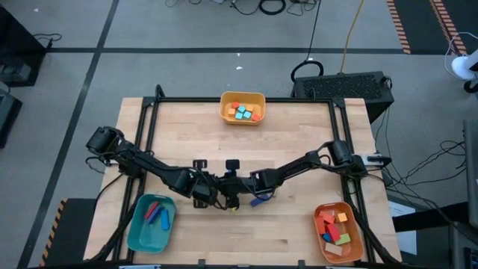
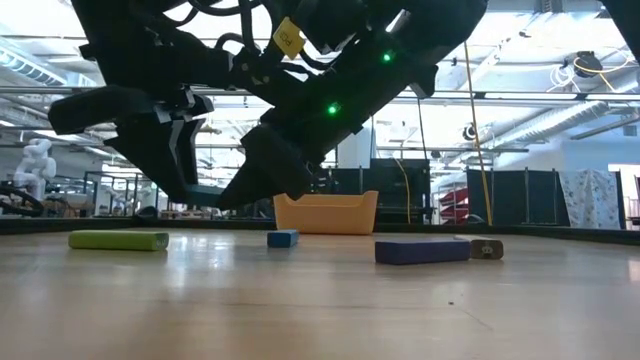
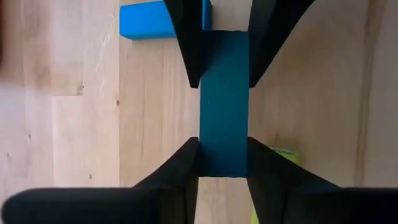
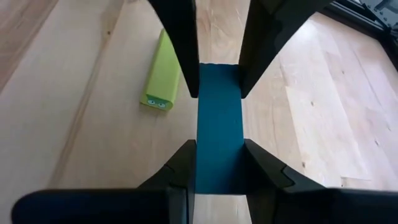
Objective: Sort blocks by size
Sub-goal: Put the small dark blue rectangle block into the green bin
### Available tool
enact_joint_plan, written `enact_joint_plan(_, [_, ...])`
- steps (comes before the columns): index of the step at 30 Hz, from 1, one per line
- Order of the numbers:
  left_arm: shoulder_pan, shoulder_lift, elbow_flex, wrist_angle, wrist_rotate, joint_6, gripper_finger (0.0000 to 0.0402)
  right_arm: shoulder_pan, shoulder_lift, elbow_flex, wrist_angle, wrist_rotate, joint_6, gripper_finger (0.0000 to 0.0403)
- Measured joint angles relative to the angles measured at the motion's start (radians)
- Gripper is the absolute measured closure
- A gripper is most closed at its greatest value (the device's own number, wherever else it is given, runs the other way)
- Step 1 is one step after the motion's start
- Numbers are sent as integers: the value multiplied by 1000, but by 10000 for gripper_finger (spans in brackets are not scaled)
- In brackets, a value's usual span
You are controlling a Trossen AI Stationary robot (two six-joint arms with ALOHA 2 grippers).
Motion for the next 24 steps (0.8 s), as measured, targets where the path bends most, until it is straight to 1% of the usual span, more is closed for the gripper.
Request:
enact_joint_plan(1, [0,0,0,0,1,0,300,0,0,0,0,0,0,327])
enact_joint_plan(3, [0,0,0,0,1,0,300,0,0,0,0,-1,0,322])
enact_joint_plan(5, [0,-3,0,-1,1,-8,300,0,-1,0,-1,-3,1,309])
enact_joint_plan(11, [2,-29,2,-45,0,-103,300,-3,-6,4,1,5,28,235])
enact_joint_plan(15, [2,-63,3,-105,-18,-173,300,2,-30,5,-22,54,-22,190])
enact_joint_plan(17, [2,-83,3,-137,-34,-203,300,6,-52,4,-62,91,-25,172])
enact_joint_plan(20, [2,-123,3,-174,-40,-237,300,6,-73,6,-82,111,-24,154])
enact_joint_plan(24, [-9,-172,0,-202,-39,-272,300,9,-83,6,-102,121,-24,148])
